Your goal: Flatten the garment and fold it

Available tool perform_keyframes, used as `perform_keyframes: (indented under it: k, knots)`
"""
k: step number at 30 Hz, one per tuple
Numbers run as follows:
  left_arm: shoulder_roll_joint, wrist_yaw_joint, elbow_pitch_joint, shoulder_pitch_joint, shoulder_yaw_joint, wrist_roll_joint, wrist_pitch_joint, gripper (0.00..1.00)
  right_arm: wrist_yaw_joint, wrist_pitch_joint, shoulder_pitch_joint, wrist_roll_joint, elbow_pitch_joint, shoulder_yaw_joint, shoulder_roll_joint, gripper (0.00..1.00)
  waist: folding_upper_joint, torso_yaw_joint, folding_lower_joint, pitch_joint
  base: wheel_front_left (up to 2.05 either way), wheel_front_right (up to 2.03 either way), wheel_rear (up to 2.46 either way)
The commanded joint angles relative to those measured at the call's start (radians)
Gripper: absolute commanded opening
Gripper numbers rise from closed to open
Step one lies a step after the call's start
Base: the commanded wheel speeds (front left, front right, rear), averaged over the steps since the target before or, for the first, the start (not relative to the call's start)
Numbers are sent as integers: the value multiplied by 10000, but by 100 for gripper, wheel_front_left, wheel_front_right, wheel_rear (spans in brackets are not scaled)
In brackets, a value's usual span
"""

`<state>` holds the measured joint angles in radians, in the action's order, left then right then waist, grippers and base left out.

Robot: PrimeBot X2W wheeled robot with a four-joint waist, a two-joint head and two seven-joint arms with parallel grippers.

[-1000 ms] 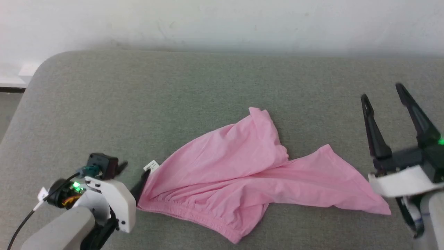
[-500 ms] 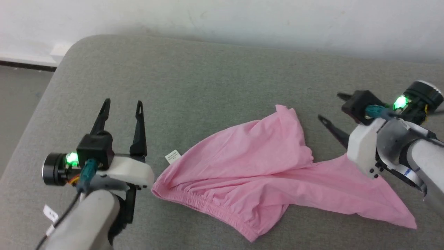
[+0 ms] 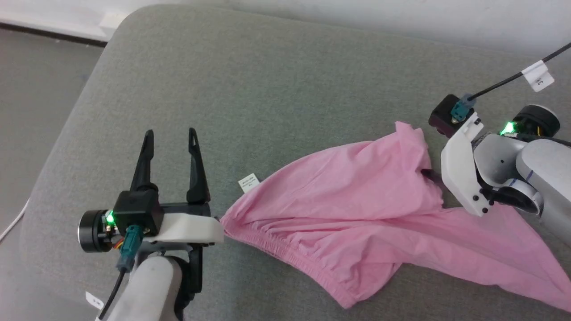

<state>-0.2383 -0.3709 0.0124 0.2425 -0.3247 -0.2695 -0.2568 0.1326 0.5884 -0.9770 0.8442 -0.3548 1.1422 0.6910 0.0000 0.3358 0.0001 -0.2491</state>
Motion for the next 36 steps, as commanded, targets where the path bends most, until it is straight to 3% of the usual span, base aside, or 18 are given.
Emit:
perform_keyframes:
  k: [1, 8, 9, 10, 12, 18, 24, 29, 36]
  knots:
    - [260, 225, 44, -104, 219, 229, -48, 100, -19, -191, -8, 335, -410, 79, -196, 100, 0, 469, -1, -446, 0, 0, 0]
    - [1110, 1128, 317, -166, 936, 884, -48, 100, -19, -346, 504, 1109, -1260, 1027, -501, 100, 0, 619, -1, -687, 0, 0, 0]
    - [1180, 1214, 344, -186, 1043, 960, -48, 100, -19, -387, 528, 1133, -1265, 1103, -496, 86, 0, 582, -1, -693, 0, 0, 0]
    - [1245, 1294, 368, -202, 1145, 1031, -49, 100, -19, -484, 524, 1145, -1275, 1155, -477, 29, 0, 538, -1, -692, 0, 0, 0]
    - [1345, 1452, 416, -217, 1332, 1168, -49, 100, -19, -853, 442, 1163, -1337, 1208, -454, 0, 0, 407, -1, -642, 0, 0, 0]
    - [1487, 1810, 508, -392, 1802, 1550, -49, 100, -19, -2976, -191, 862, -1146, 1129, -152, 0, 0, -199, -1, -170, 0, 0, 0]
    - [1533, 2031, 487, -733, 2190, 1800, -49, 100, -19, -4933, -221, 569, -410, 681, 1055, 0, 0, -1013, -1, 324, 0, 0, 0]
    - [1559, 2176, 404, -1010, 2420, 1944, -49, 100, -19, -5520, 990, 680, 249, 56, 2130, 0, 0, -1730, -1, 552, 0, 0, 0]
    - [1613, 2367, 366, -1073, 2488, 2068, -49, 100, -19, -5871, 3465, 1068, 385, -838, 2786, 0, 0, -2150, -1, 668, 0, 0, 0]
